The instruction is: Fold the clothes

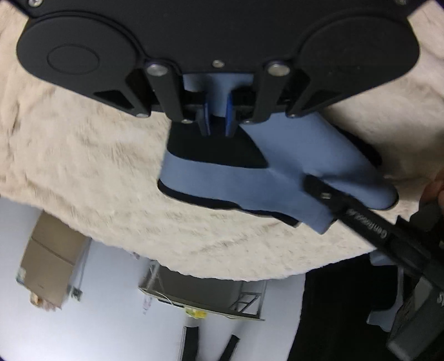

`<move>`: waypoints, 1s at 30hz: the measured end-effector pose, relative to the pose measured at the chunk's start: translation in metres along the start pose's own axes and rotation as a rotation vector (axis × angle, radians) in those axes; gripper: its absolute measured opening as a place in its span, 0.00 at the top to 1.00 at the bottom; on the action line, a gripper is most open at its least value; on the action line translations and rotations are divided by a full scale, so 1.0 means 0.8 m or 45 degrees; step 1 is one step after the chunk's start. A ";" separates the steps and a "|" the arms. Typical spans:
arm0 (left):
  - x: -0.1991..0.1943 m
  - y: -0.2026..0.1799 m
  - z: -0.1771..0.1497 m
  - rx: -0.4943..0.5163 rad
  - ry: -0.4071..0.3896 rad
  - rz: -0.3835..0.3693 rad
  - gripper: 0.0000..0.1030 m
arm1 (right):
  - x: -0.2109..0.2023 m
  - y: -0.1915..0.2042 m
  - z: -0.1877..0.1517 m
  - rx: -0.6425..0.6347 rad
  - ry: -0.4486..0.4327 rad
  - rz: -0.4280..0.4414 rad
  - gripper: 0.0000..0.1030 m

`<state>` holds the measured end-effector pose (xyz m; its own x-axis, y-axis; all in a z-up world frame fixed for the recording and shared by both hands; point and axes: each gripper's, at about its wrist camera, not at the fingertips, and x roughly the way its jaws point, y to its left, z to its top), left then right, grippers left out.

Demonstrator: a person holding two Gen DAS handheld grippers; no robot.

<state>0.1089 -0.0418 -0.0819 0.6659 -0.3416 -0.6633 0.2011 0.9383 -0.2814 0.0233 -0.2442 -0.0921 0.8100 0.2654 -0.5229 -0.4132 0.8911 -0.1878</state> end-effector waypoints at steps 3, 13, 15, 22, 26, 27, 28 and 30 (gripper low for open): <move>-0.010 0.014 0.004 -0.075 -0.031 0.012 0.83 | -0.002 -0.028 0.005 0.008 0.015 -0.092 0.53; -0.040 0.058 0.010 -0.302 -0.102 -0.023 0.54 | 0.090 -0.122 0.037 0.595 0.062 0.378 0.34; -0.040 0.067 0.009 -0.353 -0.088 -0.046 0.49 | 0.103 -0.122 0.031 0.629 0.111 0.414 0.34; -0.042 0.099 0.006 -0.531 -0.038 -0.125 0.48 | 0.107 -0.134 0.011 0.842 0.094 0.616 0.33; -0.035 0.106 0.004 -0.563 -0.011 -0.160 0.52 | 0.112 -0.148 0.005 0.967 0.088 0.697 0.37; -0.033 0.107 0.003 -0.568 -0.005 -0.168 0.53 | 0.115 -0.153 0.002 0.999 0.096 0.714 0.38; -0.031 0.108 0.002 -0.572 0.002 -0.176 0.55 | 0.120 -0.153 0.002 0.977 0.111 0.714 0.39; -0.027 0.110 0.001 -0.581 0.015 -0.192 0.58 | 0.127 -0.152 0.007 0.910 0.133 0.696 0.47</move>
